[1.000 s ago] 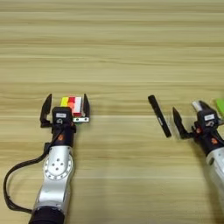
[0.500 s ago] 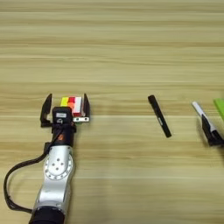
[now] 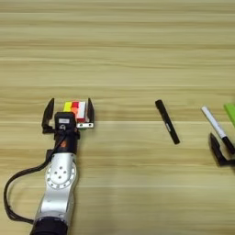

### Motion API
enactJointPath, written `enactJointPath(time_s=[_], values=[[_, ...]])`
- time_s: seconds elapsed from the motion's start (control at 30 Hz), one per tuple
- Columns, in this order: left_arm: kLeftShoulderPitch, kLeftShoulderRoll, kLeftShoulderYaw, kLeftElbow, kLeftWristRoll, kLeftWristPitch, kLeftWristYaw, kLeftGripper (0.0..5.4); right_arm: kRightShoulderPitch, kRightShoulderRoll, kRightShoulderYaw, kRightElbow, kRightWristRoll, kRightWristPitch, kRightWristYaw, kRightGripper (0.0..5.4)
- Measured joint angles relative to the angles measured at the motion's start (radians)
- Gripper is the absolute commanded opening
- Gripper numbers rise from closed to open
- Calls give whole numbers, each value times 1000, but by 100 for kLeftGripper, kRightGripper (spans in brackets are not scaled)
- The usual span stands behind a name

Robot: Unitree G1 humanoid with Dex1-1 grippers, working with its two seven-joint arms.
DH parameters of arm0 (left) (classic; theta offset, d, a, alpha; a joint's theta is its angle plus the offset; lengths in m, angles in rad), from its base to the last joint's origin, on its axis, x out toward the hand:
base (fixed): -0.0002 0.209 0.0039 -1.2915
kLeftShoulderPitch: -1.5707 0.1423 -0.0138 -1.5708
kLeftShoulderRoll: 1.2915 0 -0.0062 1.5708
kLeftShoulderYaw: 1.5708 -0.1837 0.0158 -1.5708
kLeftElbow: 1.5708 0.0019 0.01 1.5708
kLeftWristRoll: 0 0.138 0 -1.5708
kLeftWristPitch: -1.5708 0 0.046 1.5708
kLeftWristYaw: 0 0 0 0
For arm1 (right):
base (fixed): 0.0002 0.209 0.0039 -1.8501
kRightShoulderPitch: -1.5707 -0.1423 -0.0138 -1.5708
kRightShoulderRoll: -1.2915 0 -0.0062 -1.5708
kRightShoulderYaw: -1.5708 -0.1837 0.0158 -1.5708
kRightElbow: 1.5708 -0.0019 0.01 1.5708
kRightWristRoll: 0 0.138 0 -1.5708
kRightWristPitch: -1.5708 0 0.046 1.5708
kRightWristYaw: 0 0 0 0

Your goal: Move the objects on the table

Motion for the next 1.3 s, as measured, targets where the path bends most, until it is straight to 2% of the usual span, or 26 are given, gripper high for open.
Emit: enactJointPath(time_s=[0.23, 0.5, 0.77, 1.3], values=[[1, 0, 0, -5, 0, 3, 0, 540, 5, 12, 9, -12, 43, 48, 8, 465], [1, 0, 0, -5, 0, 3, 0, 540, 7, 24, 20, -58, 118, 172, 40, 370], [1, 0, 0, -5, 0, 3, 0, 540, 6, 22, 22, -75, 122, 212, 42, 282], [1, 0, 0, -5, 0, 3, 0, 540, 6, 24, 27, -78, 122, 215, 43, 110]])
